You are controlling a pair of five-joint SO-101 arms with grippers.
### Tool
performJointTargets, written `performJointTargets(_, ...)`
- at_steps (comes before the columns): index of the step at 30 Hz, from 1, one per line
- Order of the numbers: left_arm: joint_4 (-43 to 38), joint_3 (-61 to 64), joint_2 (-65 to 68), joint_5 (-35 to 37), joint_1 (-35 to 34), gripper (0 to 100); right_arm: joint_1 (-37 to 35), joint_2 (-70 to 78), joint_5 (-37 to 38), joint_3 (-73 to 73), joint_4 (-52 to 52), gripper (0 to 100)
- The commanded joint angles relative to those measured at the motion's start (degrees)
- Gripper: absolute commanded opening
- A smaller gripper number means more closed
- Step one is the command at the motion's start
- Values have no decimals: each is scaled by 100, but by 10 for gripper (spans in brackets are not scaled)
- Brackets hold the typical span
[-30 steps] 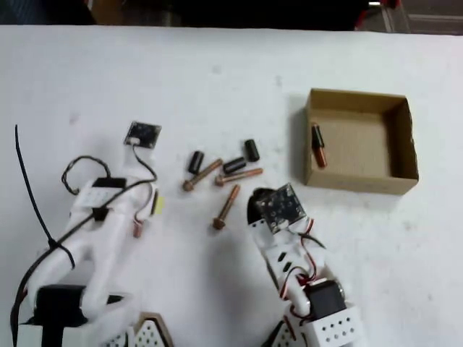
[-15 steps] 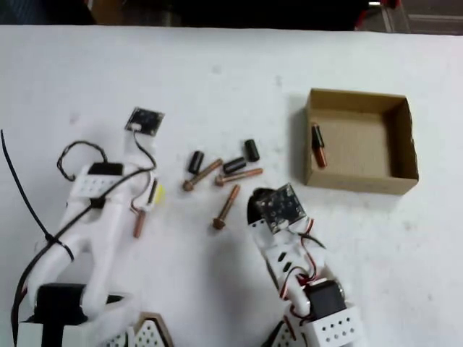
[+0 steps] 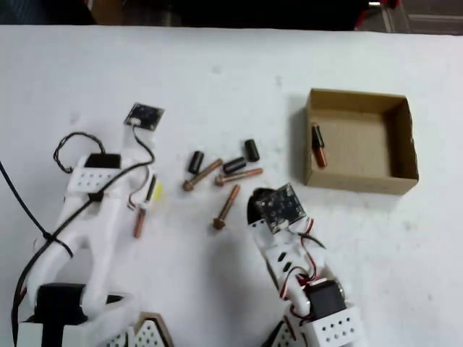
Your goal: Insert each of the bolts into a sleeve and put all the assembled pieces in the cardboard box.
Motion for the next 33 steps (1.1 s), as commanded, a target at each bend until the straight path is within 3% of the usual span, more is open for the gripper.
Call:
performJointTargets(1,79,-246,84,-62,-31,177,-22,-48,-35,-70,-163,18)
performJointTargets(15,229,-1776,2097,-53,-40,177,-31,-48,-35,-53,-163,18)
performJointTargets(33,466,-1943,2457,-53,-40,177,-31,-48,-35,-53,-163,18)
